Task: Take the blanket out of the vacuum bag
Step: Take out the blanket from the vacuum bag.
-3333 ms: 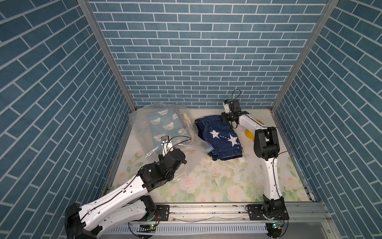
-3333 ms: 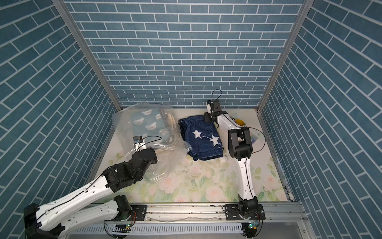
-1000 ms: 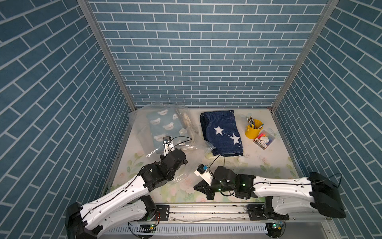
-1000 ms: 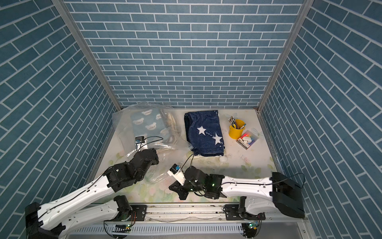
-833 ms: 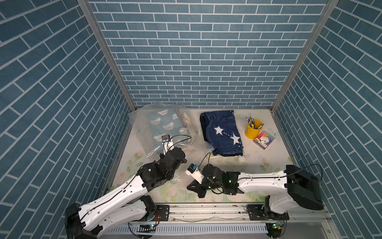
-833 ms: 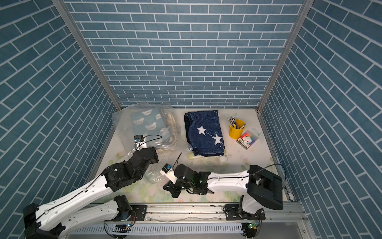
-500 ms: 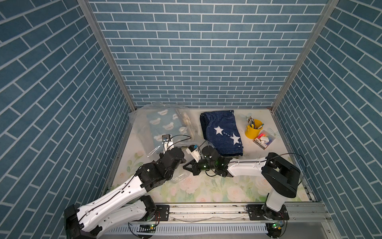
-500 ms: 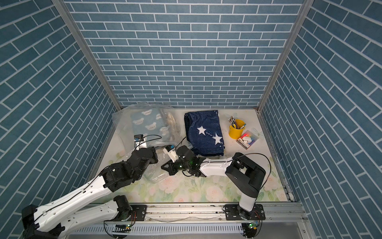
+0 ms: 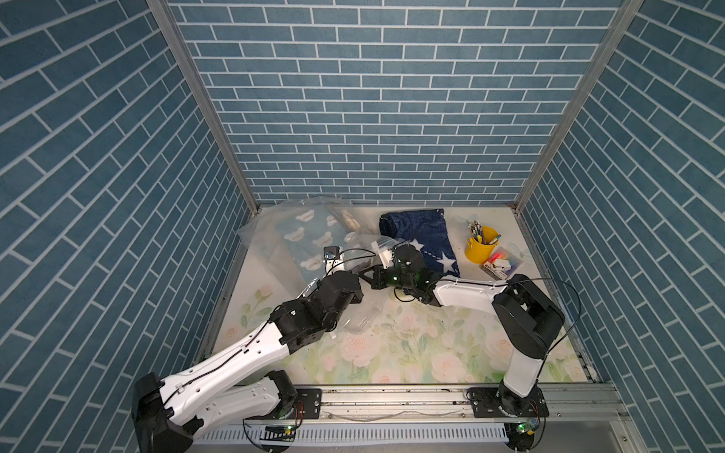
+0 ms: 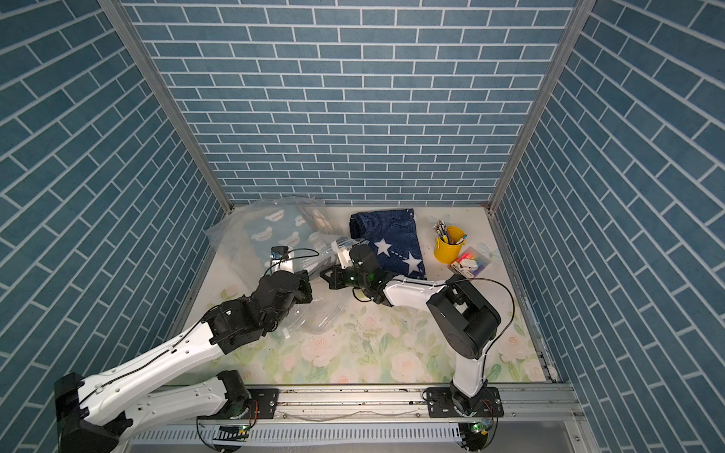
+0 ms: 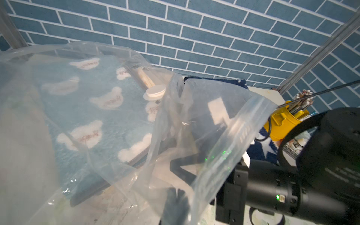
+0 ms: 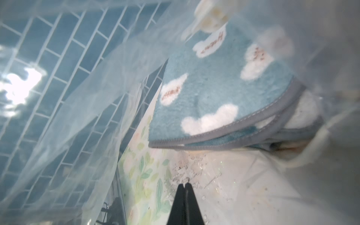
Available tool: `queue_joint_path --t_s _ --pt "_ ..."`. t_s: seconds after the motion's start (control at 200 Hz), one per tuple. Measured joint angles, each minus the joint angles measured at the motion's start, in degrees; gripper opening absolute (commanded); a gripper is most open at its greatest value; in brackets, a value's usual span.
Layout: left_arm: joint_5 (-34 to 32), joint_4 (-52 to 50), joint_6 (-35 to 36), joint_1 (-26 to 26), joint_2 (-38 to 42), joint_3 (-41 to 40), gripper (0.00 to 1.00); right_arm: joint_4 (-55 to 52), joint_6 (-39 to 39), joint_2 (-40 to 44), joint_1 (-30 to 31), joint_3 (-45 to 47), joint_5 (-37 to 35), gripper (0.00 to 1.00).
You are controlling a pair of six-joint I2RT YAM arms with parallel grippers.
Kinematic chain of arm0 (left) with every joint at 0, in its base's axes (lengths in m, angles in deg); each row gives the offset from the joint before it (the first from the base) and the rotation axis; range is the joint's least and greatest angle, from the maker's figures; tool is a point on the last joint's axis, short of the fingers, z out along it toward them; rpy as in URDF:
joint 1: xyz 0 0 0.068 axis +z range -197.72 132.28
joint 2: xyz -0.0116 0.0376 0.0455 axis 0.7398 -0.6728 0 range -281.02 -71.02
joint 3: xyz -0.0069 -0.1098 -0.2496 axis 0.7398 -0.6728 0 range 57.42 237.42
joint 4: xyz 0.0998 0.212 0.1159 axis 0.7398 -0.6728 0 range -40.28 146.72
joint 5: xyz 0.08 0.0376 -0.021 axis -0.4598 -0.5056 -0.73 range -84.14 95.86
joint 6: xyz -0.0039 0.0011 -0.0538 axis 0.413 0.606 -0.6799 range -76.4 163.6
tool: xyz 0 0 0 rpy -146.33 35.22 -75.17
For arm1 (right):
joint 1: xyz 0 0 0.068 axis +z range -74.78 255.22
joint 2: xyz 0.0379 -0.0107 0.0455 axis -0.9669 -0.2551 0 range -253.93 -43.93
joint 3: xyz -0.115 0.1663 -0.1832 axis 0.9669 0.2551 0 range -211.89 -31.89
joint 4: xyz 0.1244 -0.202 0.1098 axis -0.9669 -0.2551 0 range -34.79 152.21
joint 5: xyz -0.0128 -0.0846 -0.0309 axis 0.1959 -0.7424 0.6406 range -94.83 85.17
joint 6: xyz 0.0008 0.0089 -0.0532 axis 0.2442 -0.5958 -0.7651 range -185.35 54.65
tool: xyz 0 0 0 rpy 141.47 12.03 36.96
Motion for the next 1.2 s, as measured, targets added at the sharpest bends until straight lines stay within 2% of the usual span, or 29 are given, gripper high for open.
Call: queue_joint_path --t_s 0.08,0.205,0.38,0.545,0.655,0.805,1.2 --pt "0.09 0.04 0.11 0.0 0.7 0.0 0.0 2.95 3.52 -1.09 0.5 0.07 -0.35 0.01" --pt "-0.24 -0.9 0.11 0.0 3.76 -0.39 0.01 9.81 10.43 -4.5 3.43 0.44 -1.64 0.06" --pt "-0.59 -3.32 -0.46 0.0 8.13 -2.64 0.01 17.38 18.32 -8.24 7.26 1.05 -5.25 0.16" --pt "-0.81 -5.25 -2.56 0.0 10.45 -5.9 0.01 23.21 24.15 -10.49 8.02 2.34 -10.16 0.29" --pt "-0.79 -5.42 -3.54 0.0 12.59 -8.52 0.01 25.7 26.51 -11.72 8.0 2.78 -12.9 0.38" --pt "-0.98 -5.38 -3.8 0.0 15.76 -9.79 0.02 28.81 29.11 -13.42 8.24 3.21 -13.9 0.44" --pt "-0.79 -4.22 -3.8 -0.02 16.24 -11.02 0.02 32.7 32.35 -17.25 8.02 3.87 -13.7 0.55"
